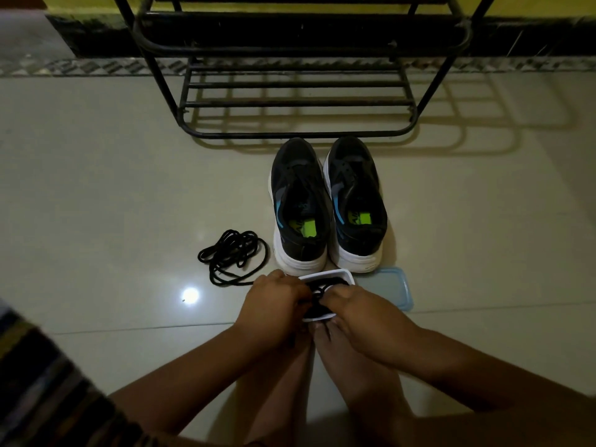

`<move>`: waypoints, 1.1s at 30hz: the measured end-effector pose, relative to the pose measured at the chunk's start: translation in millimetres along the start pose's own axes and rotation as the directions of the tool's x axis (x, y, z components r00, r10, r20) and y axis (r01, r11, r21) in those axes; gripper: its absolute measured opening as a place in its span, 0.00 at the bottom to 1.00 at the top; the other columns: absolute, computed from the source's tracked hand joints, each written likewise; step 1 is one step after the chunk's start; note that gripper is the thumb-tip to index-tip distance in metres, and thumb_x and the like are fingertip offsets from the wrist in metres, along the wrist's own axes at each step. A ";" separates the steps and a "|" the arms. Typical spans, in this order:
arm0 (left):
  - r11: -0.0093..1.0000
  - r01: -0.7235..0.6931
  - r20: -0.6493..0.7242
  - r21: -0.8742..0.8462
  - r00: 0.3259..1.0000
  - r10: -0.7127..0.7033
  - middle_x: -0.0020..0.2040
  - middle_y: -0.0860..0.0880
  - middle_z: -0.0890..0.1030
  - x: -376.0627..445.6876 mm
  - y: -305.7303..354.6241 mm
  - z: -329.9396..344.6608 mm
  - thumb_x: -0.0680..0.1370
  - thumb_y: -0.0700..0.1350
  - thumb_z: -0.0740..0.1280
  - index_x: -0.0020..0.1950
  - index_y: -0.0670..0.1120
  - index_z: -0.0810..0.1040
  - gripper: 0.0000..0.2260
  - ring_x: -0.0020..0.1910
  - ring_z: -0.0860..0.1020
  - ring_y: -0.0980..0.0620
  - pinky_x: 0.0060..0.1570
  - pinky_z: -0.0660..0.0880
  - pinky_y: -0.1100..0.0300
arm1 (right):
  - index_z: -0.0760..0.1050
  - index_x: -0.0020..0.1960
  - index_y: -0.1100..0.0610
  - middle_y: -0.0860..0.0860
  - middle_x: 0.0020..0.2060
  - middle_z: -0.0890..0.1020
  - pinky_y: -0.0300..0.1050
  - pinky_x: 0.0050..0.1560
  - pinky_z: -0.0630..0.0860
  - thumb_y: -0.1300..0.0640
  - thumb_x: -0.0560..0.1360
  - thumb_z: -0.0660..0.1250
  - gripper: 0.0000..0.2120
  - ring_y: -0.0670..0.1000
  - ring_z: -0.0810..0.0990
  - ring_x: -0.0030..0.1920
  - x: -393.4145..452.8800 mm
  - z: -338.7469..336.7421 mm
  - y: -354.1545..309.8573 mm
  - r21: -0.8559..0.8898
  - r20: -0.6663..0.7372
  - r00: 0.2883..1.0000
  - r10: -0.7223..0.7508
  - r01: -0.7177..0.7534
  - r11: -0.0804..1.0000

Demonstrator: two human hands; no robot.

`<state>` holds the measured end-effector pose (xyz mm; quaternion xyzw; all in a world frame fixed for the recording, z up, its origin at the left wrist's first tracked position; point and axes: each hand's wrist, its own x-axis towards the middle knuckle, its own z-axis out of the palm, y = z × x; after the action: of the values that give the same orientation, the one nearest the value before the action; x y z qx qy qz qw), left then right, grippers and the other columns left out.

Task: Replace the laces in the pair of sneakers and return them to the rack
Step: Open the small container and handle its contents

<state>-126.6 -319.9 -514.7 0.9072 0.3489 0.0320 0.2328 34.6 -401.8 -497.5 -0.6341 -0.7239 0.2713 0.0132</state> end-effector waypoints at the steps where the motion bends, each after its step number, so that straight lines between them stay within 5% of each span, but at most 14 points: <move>1: 0.998 -0.028 -0.004 0.061 1.000 0.028 0.35 0.52 0.80 1.9 0.3 0.3 0.70 0.48 0.65 0.37 0.51 0.81 0.06 0.36 0.75 0.48 0.34 0.65 0.58 | 0.74 0.62 0.55 0.53 0.58 0.75 0.46 0.51 0.75 0.59 0.75 0.59 0.16 0.54 0.75 0.57 -1.7 -0.5 -0.9 -0.092 -0.048 0.998 -0.043 0.038 0.995; 3: 0.987 -0.069 0.019 0.147 0.998 0.066 0.31 0.53 0.78 4.9 1.0 0.1 0.65 0.49 0.70 0.32 0.52 0.78 0.03 0.32 0.74 0.49 0.31 0.63 0.58 | 0.78 0.55 0.54 0.53 0.52 0.79 0.46 0.46 0.78 0.56 0.72 0.56 0.17 0.54 0.79 0.51 -5.3 -0.2 -2.0 -0.223 -0.108 0.989 -0.100 0.074 0.972; 6: 0.963 -0.101 0.059 0.250 0.994 0.089 0.31 0.54 0.76 6.4 0.3 -0.4 0.57 0.49 0.77 0.31 0.52 0.78 0.09 0.32 0.74 0.49 0.29 0.65 0.59 | 0.82 0.52 0.54 0.54 0.50 0.83 0.48 0.51 0.78 0.55 0.71 0.54 0.20 0.54 0.82 0.50 -7.5 7.7 3.4 -0.329 -0.149 0.978 -0.143 0.087 0.940; 8: 0.961 -0.121 0.029 0.248 0.993 0.117 0.31 0.54 0.76 6.9 -2.4 1.1 0.63 0.50 0.71 0.31 0.51 0.79 0.04 0.32 0.74 0.49 0.29 0.67 0.59 | 0.83 0.51 0.55 0.53 0.48 0.84 0.49 0.55 0.77 0.56 0.70 0.53 0.21 0.51 0.83 0.48 -7.0 11.6 6.9 -0.367 -0.097 0.980 -0.176 0.129 0.921; 11: 0.976 -0.131 0.021 0.177 0.991 0.129 0.30 0.53 0.75 8.8 -5.2 2.9 0.67 0.51 0.58 0.30 0.50 0.79 0.12 0.30 0.73 0.49 0.27 0.68 0.59 | 0.83 0.51 0.57 0.53 0.45 0.85 0.52 0.59 0.74 0.58 0.69 0.52 0.22 0.49 0.84 0.46 -2.1 15.0 8.9 -0.399 -0.024 0.983 -0.184 0.160 0.903; 17: 0.938 -0.333 0.205 0.097 0.929 0.309 0.36 0.52 0.79 3.5 -19.7 -5.5 0.68 0.50 0.57 0.37 0.51 0.80 0.12 0.33 0.71 0.49 0.31 0.73 0.57 | 0.83 0.47 0.55 0.51 0.38 0.84 0.54 0.59 0.74 0.57 0.68 0.52 0.22 0.48 0.84 0.40 8.5 11.5 7.5 -0.415 -0.002 0.982 -0.190 0.172 0.894; 22: 0.906 -0.423 0.223 0.019 0.885 0.408 0.44 0.52 0.82 -3.5 -25.2 -20.1 0.68 0.51 0.61 0.41 0.50 0.80 0.10 0.34 0.72 0.49 0.31 0.70 0.59 | 0.84 0.43 0.52 0.48 0.33 0.84 0.49 0.61 0.69 0.57 0.66 0.50 0.22 0.45 0.83 0.36 10.7 8.8 7.2 -0.421 -0.012 0.975 -0.220 0.195 0.886; 26: 0.923 -0.383 0.204 0.035 0.907 0.369 0.44 0.56 0.82 -0.2 -27.8 -14.4 0.71 0.55 0.59 0.42 0.54 0.83 0.13 0.35 0.74 0.51 0.32 0.70 0.62 | 0.84 0.44 0.53 0.49 0.36 0.85 0.50 0.60 0.70 0.57 0.65 0.50 0.23 0.45 0.84 0.38 8.3 8.2 8.7 -0.415 0.002 0.974 -0.228 0.208 0.885; 30: 0.977 -0.211 0.285 -0.005 0.937 0.204 0.51 0.55 0.79 5.2 -24.9 -14.6 0.73 0.59 0.60 0.47 0.54 0.83 0.15 0.47 0.72 0.51 0.44 0.70 0.56 | 0.84 0.45 0.54 0.50 0.40 0.85 0.50 0.56 0.76 0.56 0.65 0.49 0.25 0.46 0.84 0.43 6.4 7.5 9.2 -0.399 0.020 0.974 -0.227 0.216 0.891; 33: 0.972 -0.226 0.224 0.062 0.952 0.207 0.51 0.51 0.78 8.2 -17.7 -13.6 0.70 0.57 0.61 0.45 0.51 0.83 0.15 0.47 0.75 0.49 0.42 0.70 0.59 | 0.84 0.46 0.53 0.50 0.42 0.85 0.49 0.57 0.75 0.55 0.66 0.50 0.24 0.46 0.84 0.45 7.9 16.9 8.5 -0.420 0.025 0.970 -0.240 0.228 0.878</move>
<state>-134.4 -297.6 -511.3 0.9473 0.2209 -0.0567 0.2249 34.7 -400.5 -517.9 -0.5335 -0.8363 0.0970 -0.0806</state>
